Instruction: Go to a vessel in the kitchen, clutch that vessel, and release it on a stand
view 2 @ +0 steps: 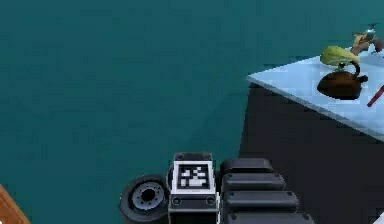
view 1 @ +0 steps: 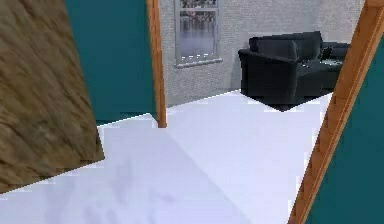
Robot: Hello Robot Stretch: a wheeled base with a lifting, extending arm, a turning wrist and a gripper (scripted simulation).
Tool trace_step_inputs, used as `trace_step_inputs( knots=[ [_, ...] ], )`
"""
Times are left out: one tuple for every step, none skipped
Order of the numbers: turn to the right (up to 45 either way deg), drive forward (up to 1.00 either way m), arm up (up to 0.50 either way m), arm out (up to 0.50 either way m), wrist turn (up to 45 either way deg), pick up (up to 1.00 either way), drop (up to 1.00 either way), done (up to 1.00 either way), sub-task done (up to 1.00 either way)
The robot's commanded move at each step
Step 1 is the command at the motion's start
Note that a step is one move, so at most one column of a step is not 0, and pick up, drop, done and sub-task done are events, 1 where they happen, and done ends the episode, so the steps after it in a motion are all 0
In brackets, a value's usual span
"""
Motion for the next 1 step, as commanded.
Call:
trace_step_inputs(
  knots=[
    [0.0, 0.75, 0.00, 0.00, 0.0, 0.00, 0.00, 0.00, 0.00]
  ],
)
